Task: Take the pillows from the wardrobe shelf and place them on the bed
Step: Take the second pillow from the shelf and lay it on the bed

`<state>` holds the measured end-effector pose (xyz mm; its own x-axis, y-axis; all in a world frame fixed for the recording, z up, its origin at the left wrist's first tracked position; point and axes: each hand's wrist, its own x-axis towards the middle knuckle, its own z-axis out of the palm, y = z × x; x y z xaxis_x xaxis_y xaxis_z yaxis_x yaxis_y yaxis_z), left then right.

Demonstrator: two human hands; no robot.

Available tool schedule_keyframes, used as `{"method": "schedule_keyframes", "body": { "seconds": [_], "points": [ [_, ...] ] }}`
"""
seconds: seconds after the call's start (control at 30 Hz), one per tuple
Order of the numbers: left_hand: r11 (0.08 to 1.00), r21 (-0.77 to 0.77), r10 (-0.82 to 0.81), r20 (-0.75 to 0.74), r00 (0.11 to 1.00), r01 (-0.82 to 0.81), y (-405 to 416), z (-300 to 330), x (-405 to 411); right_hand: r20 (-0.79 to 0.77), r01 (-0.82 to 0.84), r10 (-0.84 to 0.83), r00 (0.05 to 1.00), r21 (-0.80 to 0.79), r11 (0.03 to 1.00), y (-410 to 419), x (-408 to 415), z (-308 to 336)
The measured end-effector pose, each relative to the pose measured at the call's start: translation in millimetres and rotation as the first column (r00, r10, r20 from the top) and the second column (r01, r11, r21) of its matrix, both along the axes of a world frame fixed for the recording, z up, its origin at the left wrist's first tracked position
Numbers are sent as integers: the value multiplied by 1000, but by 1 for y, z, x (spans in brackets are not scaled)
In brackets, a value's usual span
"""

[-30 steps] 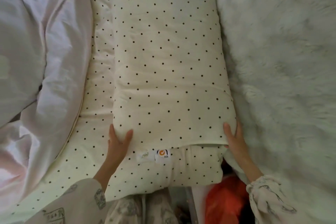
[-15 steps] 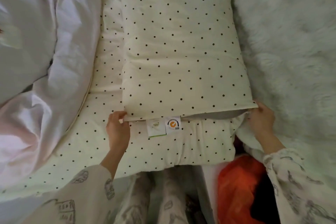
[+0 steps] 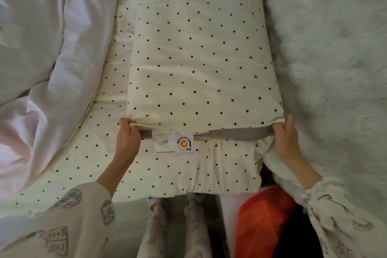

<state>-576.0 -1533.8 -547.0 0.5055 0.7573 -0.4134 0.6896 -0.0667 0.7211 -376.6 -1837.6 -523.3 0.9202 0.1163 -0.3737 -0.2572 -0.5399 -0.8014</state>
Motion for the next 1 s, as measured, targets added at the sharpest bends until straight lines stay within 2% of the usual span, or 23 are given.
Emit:
{"method": "schedule_keyframes", "body": {
  "seconds": [0.1,0.2,0.3,0.4,0.5,0.57,0.7,0.8,0.87,0.93,0.97,1.0],
  "points": [
    [994,8,-106,-78,991,107,7,-7,-3,-12,-223,223,975,-79,972,-12,1,-3],
    [994,19,-104,-124,987,108,8,-11,-4,17,-323,336,942,-236,917,-23,8,-9],
    [992,107,-52,-102,993,63,4,-5,-3,100,-251,297,950,-324,912,-23,10,-7],
    [982,186,31,-14,999,-27,-3,7,-4,219,-112,190,957,-324,939,-18,9,5],
    [972,198,125,41,991,-130,-14,18,-3,416,-70,242,876,-387,919,-26,14,19],
    [976,187,110,11,994,-110,-24,15,-6,493,-66,330,805,-479,875,-36,18,23],
    [988,142,-40,-146,988,61,-38,-6,-10,363,-79,399,842,-648,757,-47,15,8],
    [980,105,-137,-256,957,169,-35,-12,-13,233,-120,313,921,-593,796,-51,8,-4],
    [959,35,-260,-279,924,281,-34,-11,-21,96,-165,256,962,-542,824,-53,-3,-4],
    [922,-30,-379,-283,881,387,-33,-7,-30,-52,-297,334,941,-598,745,-55,-17,1],
    [917,-52,-393,-295,871,397,-33,-4,-33,-81,-326,359,930,-635,700,-55,-24,5],
    [923,-62,-379,-314,870,380,-32,-3,-33,-44,-303,362,931,-645,701,-54,-29,10]
  ]
}}
